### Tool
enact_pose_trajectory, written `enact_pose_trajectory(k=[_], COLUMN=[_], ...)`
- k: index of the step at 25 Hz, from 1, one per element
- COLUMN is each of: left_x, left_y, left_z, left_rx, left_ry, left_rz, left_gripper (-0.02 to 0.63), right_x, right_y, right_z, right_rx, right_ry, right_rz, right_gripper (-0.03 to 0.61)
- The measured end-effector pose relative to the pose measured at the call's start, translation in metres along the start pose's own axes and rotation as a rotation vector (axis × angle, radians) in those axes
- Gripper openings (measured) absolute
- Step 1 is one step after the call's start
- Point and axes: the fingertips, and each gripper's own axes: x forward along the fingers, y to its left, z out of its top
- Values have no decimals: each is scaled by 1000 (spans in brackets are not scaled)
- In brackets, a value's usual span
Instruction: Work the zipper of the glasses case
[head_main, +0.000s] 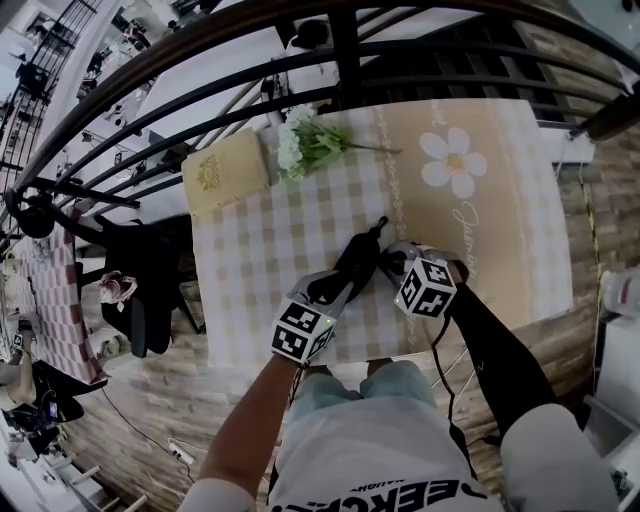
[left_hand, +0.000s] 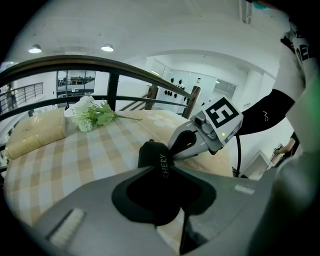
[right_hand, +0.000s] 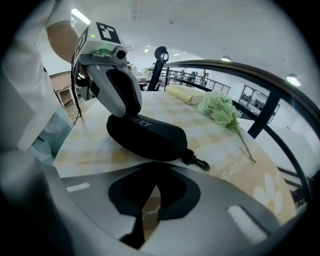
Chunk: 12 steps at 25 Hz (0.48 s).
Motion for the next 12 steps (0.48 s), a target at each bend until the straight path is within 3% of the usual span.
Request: enact_pose_trajectory(k=[4, 12], left_x=[0, 1], left_y=[1, 0], left_z=[0, 0], left_rx=[-4, -5], left_ry=[-1, -2], left_rz=[2, 11], left_gripper=[92, 92], right_x=[-1, -1], right_y=[0, 8], right_z=[0, 1], right_rx=[48, 48], right_ry=[-26, -28], right_rz=[-14, -2], right_gripper=[31, 31])
